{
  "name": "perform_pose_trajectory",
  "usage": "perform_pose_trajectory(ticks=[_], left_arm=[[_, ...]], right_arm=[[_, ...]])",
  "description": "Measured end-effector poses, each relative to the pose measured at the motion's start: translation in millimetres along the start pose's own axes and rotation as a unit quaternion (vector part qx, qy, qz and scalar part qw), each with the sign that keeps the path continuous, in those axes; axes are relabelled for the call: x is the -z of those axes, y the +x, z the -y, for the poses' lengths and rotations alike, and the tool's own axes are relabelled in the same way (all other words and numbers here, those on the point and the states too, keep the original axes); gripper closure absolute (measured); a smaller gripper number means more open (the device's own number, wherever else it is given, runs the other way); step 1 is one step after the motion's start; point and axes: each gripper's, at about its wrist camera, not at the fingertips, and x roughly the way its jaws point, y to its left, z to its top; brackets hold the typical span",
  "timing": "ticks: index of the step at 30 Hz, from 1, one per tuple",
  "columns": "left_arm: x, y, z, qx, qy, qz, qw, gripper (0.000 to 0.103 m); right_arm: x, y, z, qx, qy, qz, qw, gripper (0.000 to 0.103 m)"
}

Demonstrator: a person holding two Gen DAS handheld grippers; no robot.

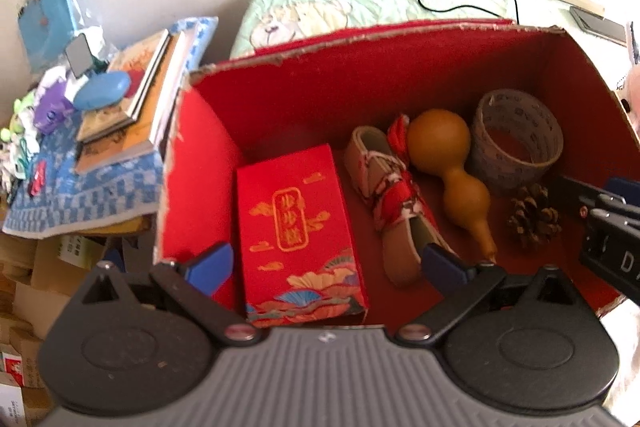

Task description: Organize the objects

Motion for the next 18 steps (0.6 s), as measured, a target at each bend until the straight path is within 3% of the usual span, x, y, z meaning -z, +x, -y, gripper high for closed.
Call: perform_pose_trajectory(ticks=[18], left_arm=[[10,-21,-2,0.002,-0.014,0.02,0.9997,0.002]], right_arm=[[4,-20,-9,-0.002,-0.015,0.015,1.0,0.049]])
